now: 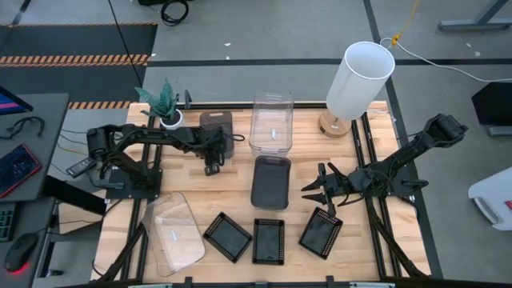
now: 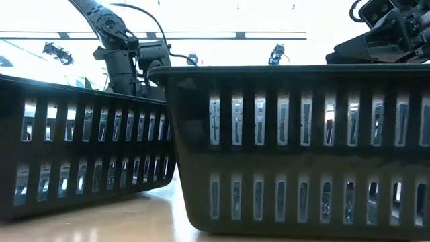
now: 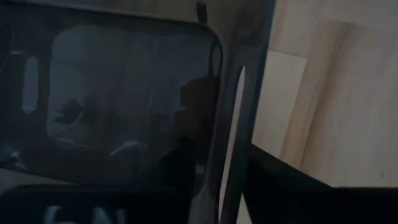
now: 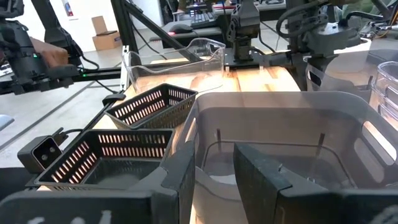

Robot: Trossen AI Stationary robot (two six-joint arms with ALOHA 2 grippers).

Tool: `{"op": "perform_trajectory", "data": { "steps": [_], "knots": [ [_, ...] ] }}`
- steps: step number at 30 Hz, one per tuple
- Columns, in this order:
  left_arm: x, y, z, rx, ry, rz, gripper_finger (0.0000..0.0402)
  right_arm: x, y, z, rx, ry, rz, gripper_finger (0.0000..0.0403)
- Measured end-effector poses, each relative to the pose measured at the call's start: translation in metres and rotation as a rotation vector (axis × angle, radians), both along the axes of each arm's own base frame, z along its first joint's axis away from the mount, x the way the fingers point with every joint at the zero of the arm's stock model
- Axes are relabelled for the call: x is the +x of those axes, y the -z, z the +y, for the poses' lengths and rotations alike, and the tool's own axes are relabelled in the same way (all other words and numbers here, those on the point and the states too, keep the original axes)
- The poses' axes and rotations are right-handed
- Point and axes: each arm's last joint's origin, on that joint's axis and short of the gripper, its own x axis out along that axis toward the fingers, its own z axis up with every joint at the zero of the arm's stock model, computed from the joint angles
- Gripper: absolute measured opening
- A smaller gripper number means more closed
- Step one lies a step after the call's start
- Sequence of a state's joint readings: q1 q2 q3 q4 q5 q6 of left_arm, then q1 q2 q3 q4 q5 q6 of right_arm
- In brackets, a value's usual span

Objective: Stack baskets by color
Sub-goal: Stack the left transparent black bin on top of the transparent black bin

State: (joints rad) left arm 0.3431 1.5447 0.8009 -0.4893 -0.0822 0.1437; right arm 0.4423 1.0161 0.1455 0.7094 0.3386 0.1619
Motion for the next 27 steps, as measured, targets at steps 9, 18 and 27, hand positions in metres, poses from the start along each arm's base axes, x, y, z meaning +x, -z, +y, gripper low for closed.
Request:
{"op": "perform_trajectory", "data": {
  "steps": [9,18,27],
  "knots": [
    [0.0,-0.001,-0.001,0.002,0.002,0.003,0.0012,0.0,0.0,0.0,0.0,0.0,0.0,0.0114],
    [0.023,-0.056,-0.015,0.103,0.017,0.068,0.0007,0.0,0.0,0.0,0.0,0.0,0.0,0.0114],
    [0.052,-0.142,-0.051,0.237,0.022,-0.088,0.0008,0.0,0.0,0.0,0.002,0.0,0.0,0.0114]
  ]
}}
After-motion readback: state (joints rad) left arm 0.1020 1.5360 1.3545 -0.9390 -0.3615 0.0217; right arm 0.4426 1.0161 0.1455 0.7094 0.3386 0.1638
